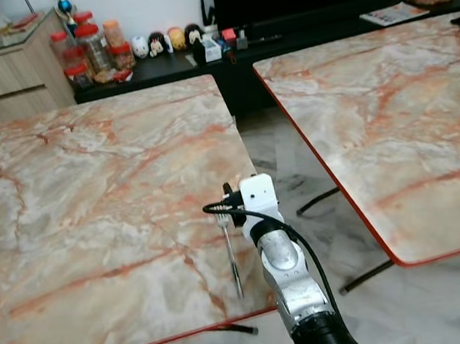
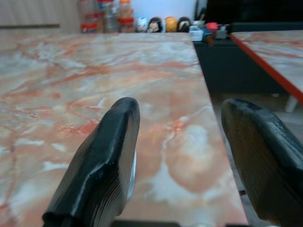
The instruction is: Setting the table
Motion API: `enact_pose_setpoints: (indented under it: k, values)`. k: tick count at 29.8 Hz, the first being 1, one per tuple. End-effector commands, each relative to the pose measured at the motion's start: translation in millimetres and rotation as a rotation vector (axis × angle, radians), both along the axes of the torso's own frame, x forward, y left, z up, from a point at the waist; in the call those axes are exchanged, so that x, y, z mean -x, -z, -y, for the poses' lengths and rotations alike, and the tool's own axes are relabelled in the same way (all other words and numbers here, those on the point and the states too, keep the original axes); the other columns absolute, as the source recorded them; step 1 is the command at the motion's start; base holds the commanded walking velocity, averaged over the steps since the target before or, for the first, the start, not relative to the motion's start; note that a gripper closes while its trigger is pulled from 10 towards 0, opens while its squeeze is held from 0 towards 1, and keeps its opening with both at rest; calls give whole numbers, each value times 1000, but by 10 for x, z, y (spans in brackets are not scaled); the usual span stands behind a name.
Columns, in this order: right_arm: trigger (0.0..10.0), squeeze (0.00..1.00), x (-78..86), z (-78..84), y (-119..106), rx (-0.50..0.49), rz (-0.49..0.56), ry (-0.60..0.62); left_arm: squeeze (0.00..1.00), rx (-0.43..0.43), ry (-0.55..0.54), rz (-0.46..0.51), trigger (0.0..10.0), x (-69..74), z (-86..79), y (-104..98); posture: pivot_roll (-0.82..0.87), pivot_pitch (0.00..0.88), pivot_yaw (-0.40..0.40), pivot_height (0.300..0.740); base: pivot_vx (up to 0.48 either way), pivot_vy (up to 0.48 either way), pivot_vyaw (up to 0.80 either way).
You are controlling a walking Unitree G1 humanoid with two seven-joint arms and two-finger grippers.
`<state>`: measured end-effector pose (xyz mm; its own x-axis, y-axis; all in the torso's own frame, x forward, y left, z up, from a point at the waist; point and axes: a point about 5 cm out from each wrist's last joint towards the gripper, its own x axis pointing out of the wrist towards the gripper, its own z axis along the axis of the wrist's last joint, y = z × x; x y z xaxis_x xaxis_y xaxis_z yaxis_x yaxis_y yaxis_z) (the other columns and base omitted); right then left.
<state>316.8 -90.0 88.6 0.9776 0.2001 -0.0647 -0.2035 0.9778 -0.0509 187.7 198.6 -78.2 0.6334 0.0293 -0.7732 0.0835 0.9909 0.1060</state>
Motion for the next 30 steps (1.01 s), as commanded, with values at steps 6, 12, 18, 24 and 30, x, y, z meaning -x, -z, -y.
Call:
enact_pose_setpoints:
  k: [6,12,18,24,30]
  values:
    - [10000,0,-29,-42,-77,-14,20,-8,0,-2,-11,-16,10000,55,-30,23,-22,0,81,736,0,0,0]
    - [10000,0,-26,-47,-81,-22,22,-4,0,-6,-12,-17,10000,58,-43,22,-21,0,83,736,0,0,0]
    - [10000,0,-25,-45,-78,-28,22,-3,0,-9,-10,-19,10000,61,-52,22,-21,0,85,736,0,0,0]
    - [10000,0,-22,-29,-52,-26,12,3,0,-1,-2,-25,10000,64,-30,29,-21,0,85,736,0,0,0]
    - [10000,0,-33,4,-48,-36,10,17,0,-7,20,-35,10000,74,14,42,-25,0,84,736,0,0,0]
